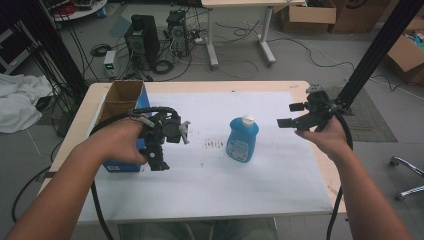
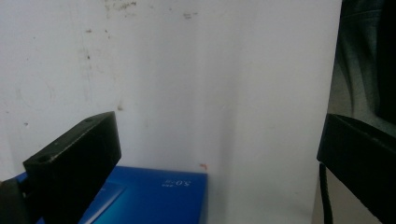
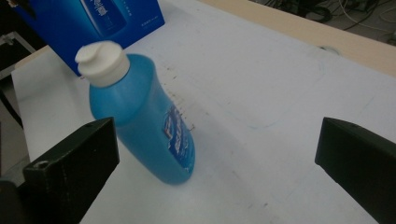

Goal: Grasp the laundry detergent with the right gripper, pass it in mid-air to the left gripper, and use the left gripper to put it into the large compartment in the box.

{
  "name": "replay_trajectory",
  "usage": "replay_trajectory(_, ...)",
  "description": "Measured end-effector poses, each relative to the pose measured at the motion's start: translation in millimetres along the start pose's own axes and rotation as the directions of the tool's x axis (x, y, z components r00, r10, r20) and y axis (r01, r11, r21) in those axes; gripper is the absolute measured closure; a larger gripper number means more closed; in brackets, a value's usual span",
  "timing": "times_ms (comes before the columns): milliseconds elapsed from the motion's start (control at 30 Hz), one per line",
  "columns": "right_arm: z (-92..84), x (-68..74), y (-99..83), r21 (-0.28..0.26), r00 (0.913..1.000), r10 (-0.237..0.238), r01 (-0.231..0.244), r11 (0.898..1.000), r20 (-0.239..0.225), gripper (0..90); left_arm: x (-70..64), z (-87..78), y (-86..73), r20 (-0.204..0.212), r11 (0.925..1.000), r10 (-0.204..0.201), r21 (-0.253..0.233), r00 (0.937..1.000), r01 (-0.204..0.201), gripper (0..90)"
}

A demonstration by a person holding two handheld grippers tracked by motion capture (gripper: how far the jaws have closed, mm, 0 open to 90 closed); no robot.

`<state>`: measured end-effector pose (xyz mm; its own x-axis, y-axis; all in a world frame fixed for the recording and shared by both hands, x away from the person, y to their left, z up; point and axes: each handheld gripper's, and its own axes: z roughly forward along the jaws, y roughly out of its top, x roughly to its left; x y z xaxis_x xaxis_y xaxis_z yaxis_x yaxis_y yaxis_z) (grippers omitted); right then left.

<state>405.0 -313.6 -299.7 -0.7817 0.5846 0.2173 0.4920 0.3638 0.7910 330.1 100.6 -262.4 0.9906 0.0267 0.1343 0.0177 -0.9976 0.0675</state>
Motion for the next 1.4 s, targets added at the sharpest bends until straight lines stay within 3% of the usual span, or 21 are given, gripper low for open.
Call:
replay_trajectory(367,6.1,24.4,-41.0,-0.029,0.9991,-0.011,0.01,1.0,-0.041,0.0,-1.3,-0.2,-3.5,-0.001,1.0,-0.004,-0.004,1.0,0.004,0.1)
replay_trajectory(633,21.5,36.3,-56.8,-0.032,0.9986,-0.038,0.036,0.999,-0.038,0.0,-2.0,0.8,-2.4,0.001,1.0,-0.007,-0.006,1.0,0.007,0.1)
replay_trajectory(833,49.0,44.4,-67.2,-0.022,0.9975,-0.055,0.054,0.998,-0.046,0.0,-3.2,0.0,-3.4,0.002,0.9999,-0.01,-0.003,0.9999,0.01,0.1)
replay_trajectory(1100,77.8,50.5,-77.1,-0.063,0.9966,-0.055,0.051,0.997,-0.062,0.0,-5.0,-2.0,-5.6,-0.001,0.9999,-0.007,-0.009,1.0,0.007,0.1)
replay_trajectory(1400,98.1,50.4,-80.3,-0.093,0.9978,-0.064,0.062,0.994,-0.017,0.0,-5.5,-3.0,-10.8,-0.006,0.9998,-0.018,-0.011,0.9998,0.018,0.1)
